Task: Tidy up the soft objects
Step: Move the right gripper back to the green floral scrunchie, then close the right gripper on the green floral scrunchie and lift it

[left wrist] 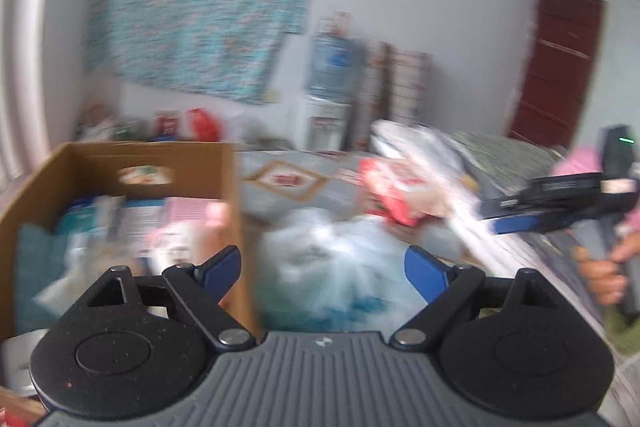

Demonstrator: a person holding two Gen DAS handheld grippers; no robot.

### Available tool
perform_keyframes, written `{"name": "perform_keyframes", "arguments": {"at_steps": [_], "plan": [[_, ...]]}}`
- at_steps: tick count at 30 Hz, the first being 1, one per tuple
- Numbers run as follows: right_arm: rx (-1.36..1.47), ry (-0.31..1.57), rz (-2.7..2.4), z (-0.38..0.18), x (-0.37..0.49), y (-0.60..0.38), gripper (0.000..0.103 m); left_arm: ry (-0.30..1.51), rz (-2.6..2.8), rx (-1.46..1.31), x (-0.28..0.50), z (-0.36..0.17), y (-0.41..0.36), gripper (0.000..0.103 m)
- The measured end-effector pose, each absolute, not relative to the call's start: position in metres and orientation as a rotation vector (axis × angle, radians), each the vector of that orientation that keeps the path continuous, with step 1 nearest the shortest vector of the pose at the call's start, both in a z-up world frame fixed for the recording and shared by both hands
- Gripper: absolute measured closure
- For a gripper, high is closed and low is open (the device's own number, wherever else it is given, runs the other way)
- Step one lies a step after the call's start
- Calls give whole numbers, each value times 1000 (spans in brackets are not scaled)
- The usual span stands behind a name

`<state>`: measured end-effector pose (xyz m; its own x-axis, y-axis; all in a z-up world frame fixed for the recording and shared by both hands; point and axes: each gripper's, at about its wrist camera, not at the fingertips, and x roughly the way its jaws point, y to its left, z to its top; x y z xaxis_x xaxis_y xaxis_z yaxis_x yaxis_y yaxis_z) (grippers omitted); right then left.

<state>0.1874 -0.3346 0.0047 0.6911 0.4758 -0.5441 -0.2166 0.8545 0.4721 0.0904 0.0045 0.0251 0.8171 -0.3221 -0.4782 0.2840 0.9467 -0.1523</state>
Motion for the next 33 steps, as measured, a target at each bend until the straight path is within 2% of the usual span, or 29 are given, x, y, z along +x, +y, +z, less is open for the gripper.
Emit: {"name": "perform_keyframes", "arguments": {"at_steps": [2,4,6,9,13,15,17,25,26,28,29,30,33], "plan": [[360,748,386,-13,190,-337,32,537,-392,-39,87,18,-24,13],[343,786,381,-32,196,-341,37,551,-464,14,85,7,-56,13],[332,815,368,-48,201,-342,49,576,-497,60,84,-7,-87,13],[310,837,359,-66,207,-348,57,617,-531,97,86,-35,-120,14],[285,895,377,-88,213,-354,71,689,-565,110,98,-63,-153,24],[278,918,403,-97,212,-357,82,700,-576,115,105,-74,-165,32],[264,917,440,-99,206,-358,86,715,-570,149,112,-83,-177,35],[314,943,495,-105,187,-371,88,763,-548,251,130,-113,-208,39],[324,945,498,-105,185,-372,88,776,-545,260,131,-116,-212,46],[337,955,501,-107,182,-372,88,785,-551,249,132,-118,-213,53],[346,953,505,-107,180,-373,88,788,-561,240,132,-117,-213,63],[356,952,507,-107,178,-374,89,791,-574,231,131,-115,-212,68],[402,932,524,-99,170,-378,89,769,-584,224,125,-105,-208,73]]}}
